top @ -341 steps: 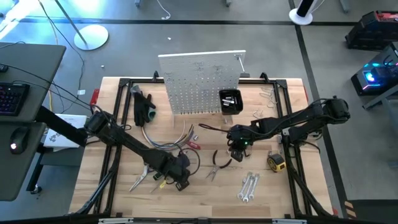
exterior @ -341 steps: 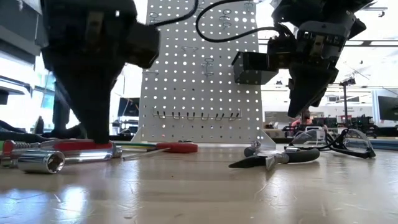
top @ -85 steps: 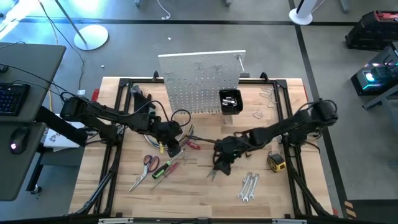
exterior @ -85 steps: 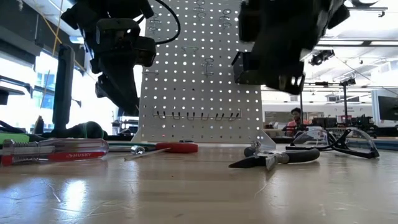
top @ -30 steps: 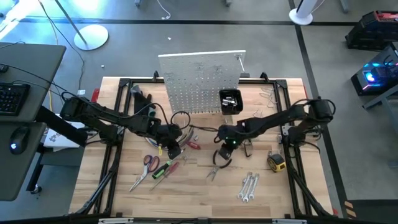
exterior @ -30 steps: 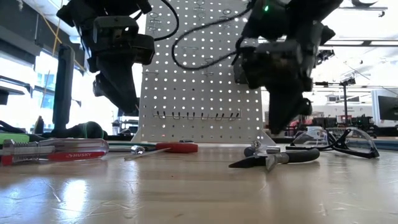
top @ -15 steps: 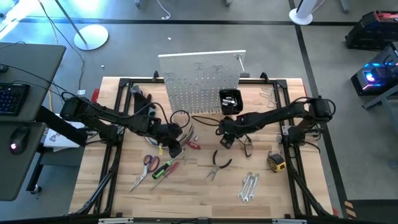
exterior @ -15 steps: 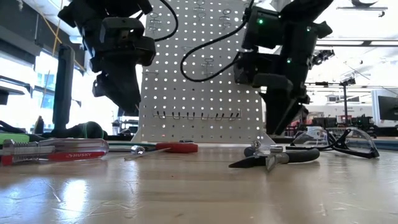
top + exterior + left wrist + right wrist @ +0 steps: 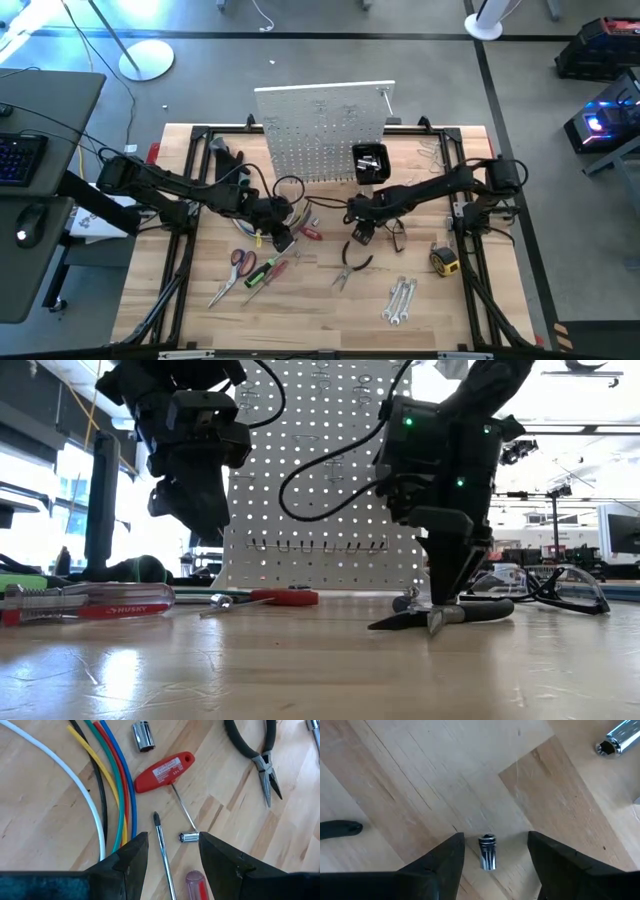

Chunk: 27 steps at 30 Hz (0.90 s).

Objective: Hang tools onto peg board
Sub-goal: Put the socket into the black bin on the peg board

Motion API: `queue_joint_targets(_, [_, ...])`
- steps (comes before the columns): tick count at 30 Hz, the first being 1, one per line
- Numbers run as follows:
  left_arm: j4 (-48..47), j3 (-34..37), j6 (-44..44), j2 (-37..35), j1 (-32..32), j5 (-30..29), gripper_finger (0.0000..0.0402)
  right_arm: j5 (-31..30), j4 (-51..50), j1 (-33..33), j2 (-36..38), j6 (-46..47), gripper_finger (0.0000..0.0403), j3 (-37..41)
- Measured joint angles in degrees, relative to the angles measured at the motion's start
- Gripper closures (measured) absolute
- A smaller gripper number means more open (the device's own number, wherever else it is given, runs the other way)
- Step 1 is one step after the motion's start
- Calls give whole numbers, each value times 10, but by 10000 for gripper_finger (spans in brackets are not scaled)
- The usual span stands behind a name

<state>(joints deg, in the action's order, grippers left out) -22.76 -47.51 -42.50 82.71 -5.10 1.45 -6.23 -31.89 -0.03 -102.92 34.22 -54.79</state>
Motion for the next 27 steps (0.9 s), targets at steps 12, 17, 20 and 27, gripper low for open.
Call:
queue_joint_targets(12, [0,0,-5,0,4,1,234,-4,-33,19,-4,-32,373,0])
queue_joint_targets(17, [0,0,-9,0,4,13,234,-6,-47,31,3,-7,379,-6])
queue_joint_targets(20, [0,0,-14,0,4,19,234,6,-72,44,23,-15,380,-22])
queue_joint_targets(27, [0,0,-14,0,3,25,234,-9,-137,84,92,-62,380,-99])
